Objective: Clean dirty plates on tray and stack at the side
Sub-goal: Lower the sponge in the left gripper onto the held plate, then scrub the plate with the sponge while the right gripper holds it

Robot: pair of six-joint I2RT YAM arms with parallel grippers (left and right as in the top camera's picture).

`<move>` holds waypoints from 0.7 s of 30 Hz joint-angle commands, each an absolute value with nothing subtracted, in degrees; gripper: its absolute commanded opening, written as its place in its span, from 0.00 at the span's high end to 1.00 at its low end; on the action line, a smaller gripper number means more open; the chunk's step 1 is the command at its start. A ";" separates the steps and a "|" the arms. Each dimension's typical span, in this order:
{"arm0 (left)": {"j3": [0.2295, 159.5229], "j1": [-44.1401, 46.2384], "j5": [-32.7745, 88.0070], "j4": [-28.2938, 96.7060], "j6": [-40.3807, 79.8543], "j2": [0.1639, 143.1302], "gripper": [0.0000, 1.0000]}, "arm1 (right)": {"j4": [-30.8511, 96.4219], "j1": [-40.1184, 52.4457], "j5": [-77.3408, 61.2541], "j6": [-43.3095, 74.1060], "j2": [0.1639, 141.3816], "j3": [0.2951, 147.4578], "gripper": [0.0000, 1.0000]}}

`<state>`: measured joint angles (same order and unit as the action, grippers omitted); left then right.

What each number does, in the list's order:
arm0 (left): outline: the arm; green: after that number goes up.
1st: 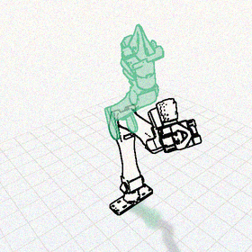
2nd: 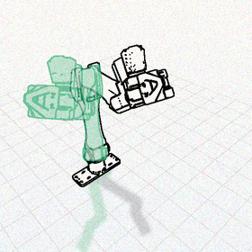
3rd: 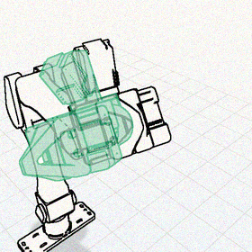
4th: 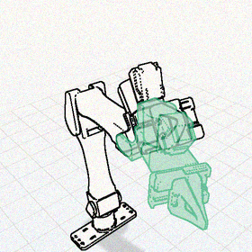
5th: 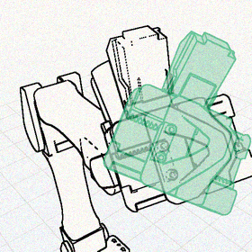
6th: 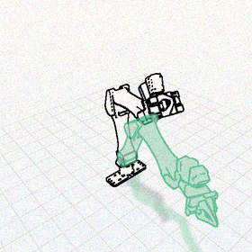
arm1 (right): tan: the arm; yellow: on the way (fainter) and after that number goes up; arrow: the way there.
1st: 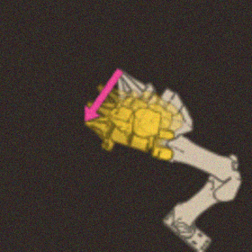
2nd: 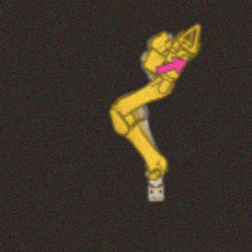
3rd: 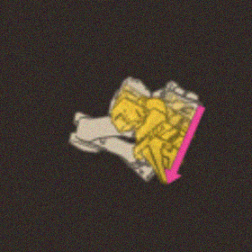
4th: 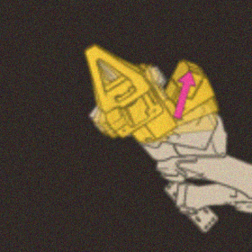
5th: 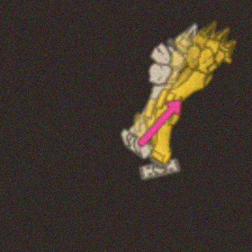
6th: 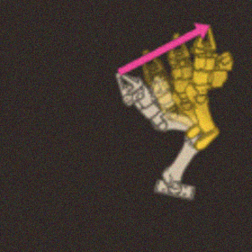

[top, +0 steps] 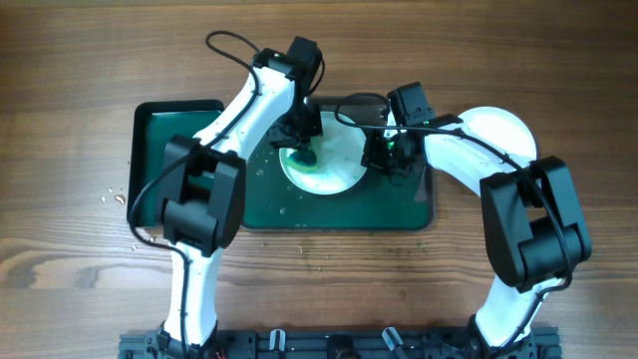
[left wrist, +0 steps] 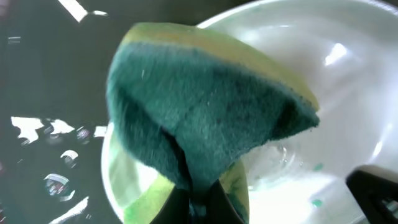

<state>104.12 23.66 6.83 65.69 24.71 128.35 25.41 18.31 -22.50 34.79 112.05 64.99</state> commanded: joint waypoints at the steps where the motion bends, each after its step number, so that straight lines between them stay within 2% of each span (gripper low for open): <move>1: 101.82 23.79 11.49 64.01 22.70 131.33 0.96 | 26.48 19.16 -20.62 34.48 114.91 62.26 0.96; 6: 96.07 23.90 18.33 58.22 22.41 131.72 0.96 | 26.41 19.16 -20.60 34.44 114.91 62.26 0.96; 14: 94.26 23.90 45.17 53.19 7.09 131.70 0.96 | 26.37 19.16 -20.62 34.26 114.91 62.26 0.96; 21: 94.26 23.55 44.80 49.87 7.09 131.70 0.96 | 26.39 19.16 -20.64 33.80 114.91 62.26 0.96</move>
